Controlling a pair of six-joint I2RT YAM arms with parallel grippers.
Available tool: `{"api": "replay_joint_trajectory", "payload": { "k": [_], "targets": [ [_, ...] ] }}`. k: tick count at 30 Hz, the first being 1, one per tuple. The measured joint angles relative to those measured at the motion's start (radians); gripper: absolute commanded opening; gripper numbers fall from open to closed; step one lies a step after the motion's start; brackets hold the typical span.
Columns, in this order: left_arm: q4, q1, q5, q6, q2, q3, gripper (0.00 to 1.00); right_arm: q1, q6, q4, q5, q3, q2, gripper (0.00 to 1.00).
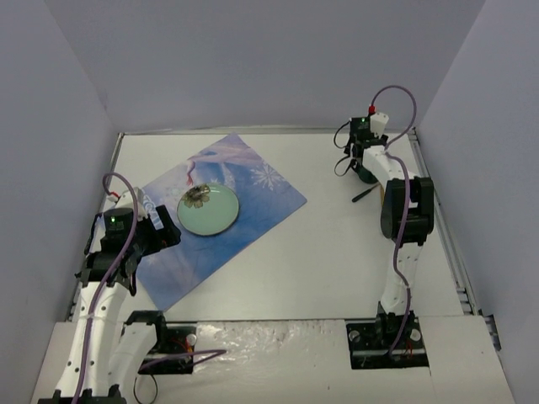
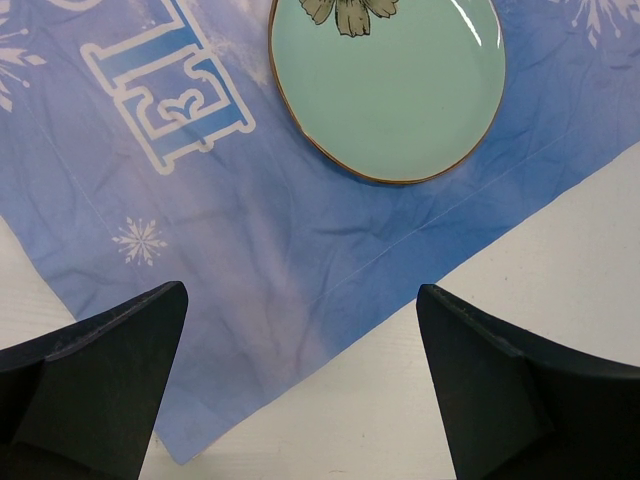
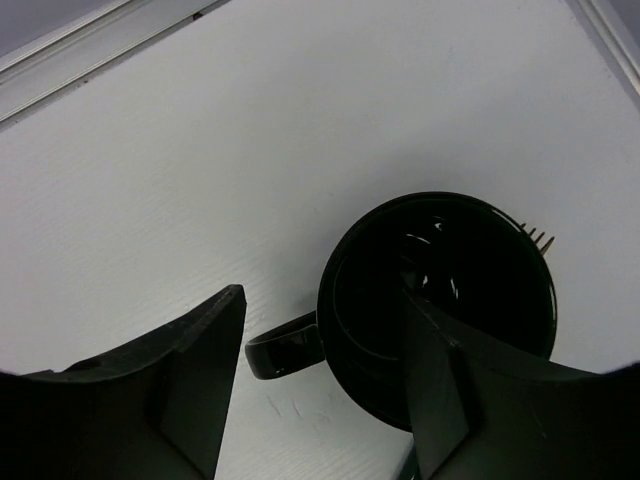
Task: Set the dinner table for one person
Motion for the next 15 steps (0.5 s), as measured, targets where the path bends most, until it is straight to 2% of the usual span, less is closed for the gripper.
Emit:
{"api": "replay_joint_trajectory", "payload": {
  "k": [1,6,8,15],
  "targets": [
    [0.0,0.0,0.0,0.0,0.0,0.0,0.97,0.0,-0.004,-0.001,-0.009,0.005,0.006,0.41],
    [-0.001,0.0,-0.002,0.0,0.001,0.0,0.97,-0.005,-0.026,-0.005,-0.044,0.021,0.03,0.09],
    [-0.001,0.0,-0.004,0.0,0.001,0.0,0.97,-0.006,-0.038,-0.008,-0.055,0.023,0.033,0.0],
    [-0.001,0.0,-0.004,0.0,0.001,0.0,0.97,0.001,-0.16,-0.008,-0.112,0.017,0.021,0.0]
  ]
}}
